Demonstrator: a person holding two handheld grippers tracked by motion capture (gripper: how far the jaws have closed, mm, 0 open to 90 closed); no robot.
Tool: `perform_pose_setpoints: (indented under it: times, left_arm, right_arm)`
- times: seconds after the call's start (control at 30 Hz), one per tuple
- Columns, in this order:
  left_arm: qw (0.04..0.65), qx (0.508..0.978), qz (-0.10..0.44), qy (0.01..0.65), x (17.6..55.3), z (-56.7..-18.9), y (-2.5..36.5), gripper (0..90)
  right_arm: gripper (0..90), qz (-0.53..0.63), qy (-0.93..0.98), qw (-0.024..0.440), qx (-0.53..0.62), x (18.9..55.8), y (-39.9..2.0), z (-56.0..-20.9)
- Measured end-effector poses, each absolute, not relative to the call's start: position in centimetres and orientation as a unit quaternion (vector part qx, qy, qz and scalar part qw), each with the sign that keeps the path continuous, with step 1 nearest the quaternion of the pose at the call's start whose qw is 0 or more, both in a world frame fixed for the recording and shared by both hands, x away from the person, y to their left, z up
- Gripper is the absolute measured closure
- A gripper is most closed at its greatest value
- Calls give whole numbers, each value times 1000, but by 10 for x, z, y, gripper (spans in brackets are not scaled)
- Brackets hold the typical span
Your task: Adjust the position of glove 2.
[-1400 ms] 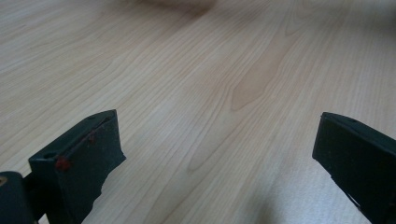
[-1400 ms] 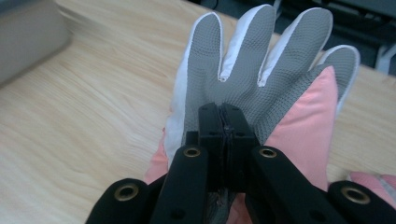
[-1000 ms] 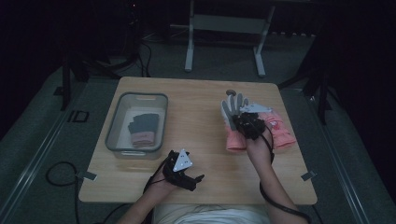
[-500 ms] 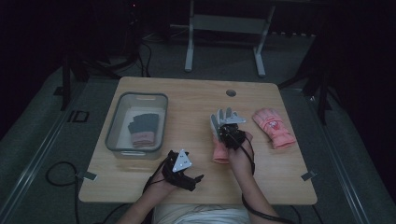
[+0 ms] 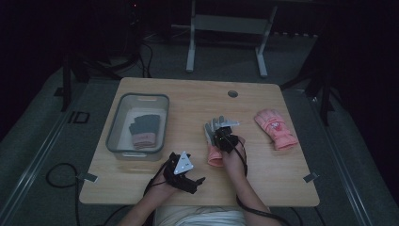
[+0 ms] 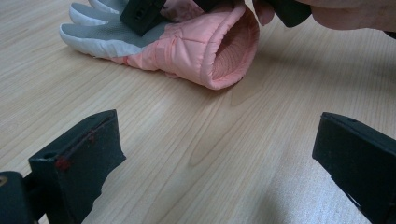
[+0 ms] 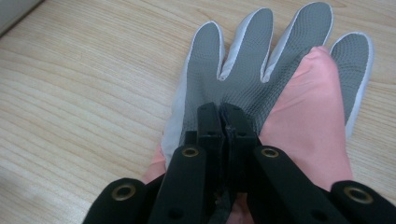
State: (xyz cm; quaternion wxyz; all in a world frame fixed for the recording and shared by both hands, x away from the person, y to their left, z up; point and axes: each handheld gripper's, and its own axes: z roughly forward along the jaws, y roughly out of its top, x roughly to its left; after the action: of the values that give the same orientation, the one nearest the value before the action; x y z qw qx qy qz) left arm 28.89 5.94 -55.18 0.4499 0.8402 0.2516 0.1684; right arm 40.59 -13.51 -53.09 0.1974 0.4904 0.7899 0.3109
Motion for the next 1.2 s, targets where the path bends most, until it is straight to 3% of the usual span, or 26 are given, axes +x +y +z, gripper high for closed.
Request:
perform_pose_setpoints:
  times: [0.23, 0.27, 0.37, 0.5, 0.73, 0.93, 1.2]
  left_arm:
    - [452, 838, 167, 255, 289, -552, 60, 10]
    - [451, 839, 166, 254, 289, -552, 60, 10]
    - [453, 838, 167, 256, 289, -552, 60, 10]
    - [453, 837, 166, 256, 290, -552, 60, 10]
    - [453, 838, 166, 255, 290, -552, 60, 10]
    - [453, 839, 162, 255, 290, -551, 60, 10]
    - [449, 841, 163, 256, 289, -551, 60, 10]
  right_arm:
    - [781, 317, 799, 189, 475, 407, -138, -527]
    - [724, 328, 802, 189, 462, 405, -140, -519]
    - [684, 355, 802, 191, 442, 401, -150, -503]
    - [675, 377, 797, 199, 428, 398, -163, -486]
    - [666, 391, 784, 255, 409, 406, -235, -454]
    - [664, 367, 777, 272, 433, 413, -298, -464]
    - [586, 344, 770, 278, 460, 439, -373, -475]
